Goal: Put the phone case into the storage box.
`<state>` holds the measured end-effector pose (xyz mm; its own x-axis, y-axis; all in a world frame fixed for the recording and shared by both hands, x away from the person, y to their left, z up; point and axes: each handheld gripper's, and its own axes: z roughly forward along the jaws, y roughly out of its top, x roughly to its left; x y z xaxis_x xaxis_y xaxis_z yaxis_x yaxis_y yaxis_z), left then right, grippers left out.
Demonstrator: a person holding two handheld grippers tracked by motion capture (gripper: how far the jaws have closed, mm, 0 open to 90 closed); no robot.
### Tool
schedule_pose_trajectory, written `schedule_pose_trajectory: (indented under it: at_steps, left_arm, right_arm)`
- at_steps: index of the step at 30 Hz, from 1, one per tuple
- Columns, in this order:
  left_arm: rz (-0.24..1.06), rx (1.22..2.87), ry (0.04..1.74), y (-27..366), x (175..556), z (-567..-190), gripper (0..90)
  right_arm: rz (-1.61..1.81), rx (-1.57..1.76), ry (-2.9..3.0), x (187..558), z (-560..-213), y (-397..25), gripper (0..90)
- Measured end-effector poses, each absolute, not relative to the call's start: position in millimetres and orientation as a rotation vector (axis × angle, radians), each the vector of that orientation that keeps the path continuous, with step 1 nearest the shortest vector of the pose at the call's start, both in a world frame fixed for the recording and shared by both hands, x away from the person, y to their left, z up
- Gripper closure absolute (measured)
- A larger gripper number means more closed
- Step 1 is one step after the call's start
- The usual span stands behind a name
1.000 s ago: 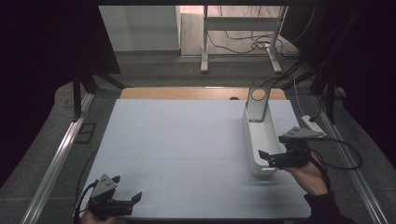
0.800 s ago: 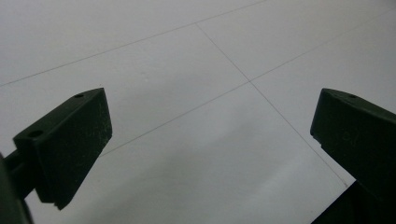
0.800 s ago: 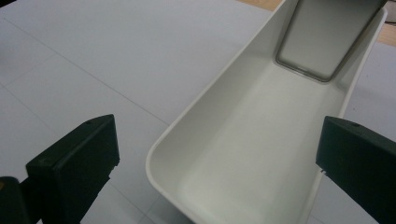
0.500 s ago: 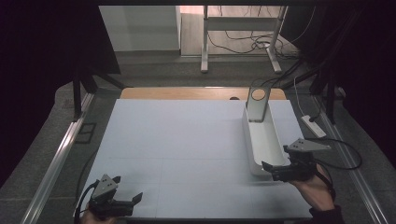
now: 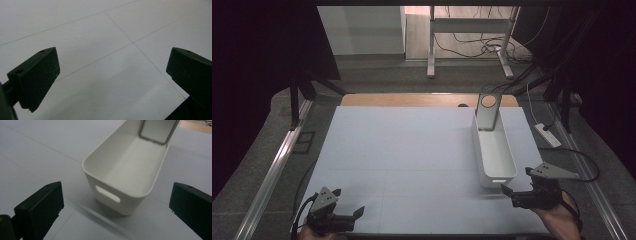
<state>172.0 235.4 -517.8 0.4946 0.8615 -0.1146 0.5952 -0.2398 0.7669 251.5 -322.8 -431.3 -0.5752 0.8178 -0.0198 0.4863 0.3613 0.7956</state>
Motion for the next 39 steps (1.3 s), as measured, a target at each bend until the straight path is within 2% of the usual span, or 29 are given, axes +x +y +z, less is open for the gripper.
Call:
schedule_pose_trajectory:
  at_steps: [21, 39]
  left_arm:
    - [0.425, 1.946, 1.203, 236, 172, -518, 0.0]
    - [0.424, 1.952, 1.207, 236, 172, -518, 0.0]
  right_arm:
    - [1.031, 1.211, 2.18, 221, -461, -343, 0.0]
    - [0.939, 1.272, 2.2, 219, -472, -347, 0.0]
